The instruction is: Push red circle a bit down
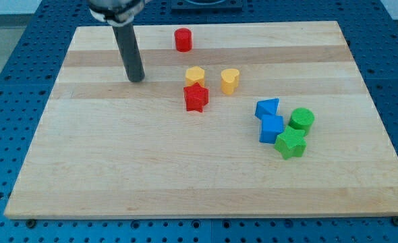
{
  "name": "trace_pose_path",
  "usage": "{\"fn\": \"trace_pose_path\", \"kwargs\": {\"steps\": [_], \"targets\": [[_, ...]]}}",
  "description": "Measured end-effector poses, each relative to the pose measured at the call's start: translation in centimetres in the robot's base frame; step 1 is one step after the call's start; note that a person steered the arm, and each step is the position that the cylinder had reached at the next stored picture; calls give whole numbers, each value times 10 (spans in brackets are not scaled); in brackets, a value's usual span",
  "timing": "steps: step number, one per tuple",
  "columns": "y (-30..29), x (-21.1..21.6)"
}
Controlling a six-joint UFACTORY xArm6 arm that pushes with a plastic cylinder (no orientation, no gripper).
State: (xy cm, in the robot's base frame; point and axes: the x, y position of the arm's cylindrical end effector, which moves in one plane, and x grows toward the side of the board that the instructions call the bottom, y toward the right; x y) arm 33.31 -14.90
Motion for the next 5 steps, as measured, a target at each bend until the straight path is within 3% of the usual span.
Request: {"fn": "trace_pose_path", "kwargs": {"steps": [3, 5], "targets": [[28, -124], [67, -137]]}}
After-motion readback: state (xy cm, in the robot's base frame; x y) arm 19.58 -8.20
